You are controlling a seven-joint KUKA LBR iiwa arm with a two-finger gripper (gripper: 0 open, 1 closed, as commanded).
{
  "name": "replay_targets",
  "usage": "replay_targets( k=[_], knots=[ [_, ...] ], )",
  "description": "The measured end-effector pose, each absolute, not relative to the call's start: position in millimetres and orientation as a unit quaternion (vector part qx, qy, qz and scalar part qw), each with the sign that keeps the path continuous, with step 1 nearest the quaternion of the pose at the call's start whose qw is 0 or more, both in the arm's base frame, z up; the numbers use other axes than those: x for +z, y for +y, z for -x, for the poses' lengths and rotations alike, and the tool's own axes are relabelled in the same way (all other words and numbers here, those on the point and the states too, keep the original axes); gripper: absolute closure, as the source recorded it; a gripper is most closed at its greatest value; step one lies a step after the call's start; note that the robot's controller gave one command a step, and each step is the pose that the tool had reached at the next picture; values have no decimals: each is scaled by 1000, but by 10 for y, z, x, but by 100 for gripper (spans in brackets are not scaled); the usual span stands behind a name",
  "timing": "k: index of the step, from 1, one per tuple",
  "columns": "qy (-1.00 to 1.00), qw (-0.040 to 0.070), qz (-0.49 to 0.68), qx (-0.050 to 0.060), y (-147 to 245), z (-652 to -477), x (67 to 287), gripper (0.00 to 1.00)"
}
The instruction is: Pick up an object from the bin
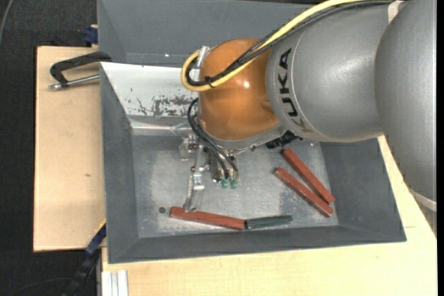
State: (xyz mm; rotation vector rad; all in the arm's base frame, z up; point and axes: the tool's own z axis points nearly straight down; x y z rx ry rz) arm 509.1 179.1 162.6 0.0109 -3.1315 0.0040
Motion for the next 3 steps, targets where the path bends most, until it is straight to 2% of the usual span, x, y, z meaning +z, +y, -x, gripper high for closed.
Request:
replay_targets(
  k=[1,2,3],
  knots=[
    [-990,1,-139,0,1648,-4918,694,0],
    [-990,0,-139,-1,1653,-4925,712,100],
    [-989,-8,-151,-1,1572,-5127,2711,100]
  ],
)
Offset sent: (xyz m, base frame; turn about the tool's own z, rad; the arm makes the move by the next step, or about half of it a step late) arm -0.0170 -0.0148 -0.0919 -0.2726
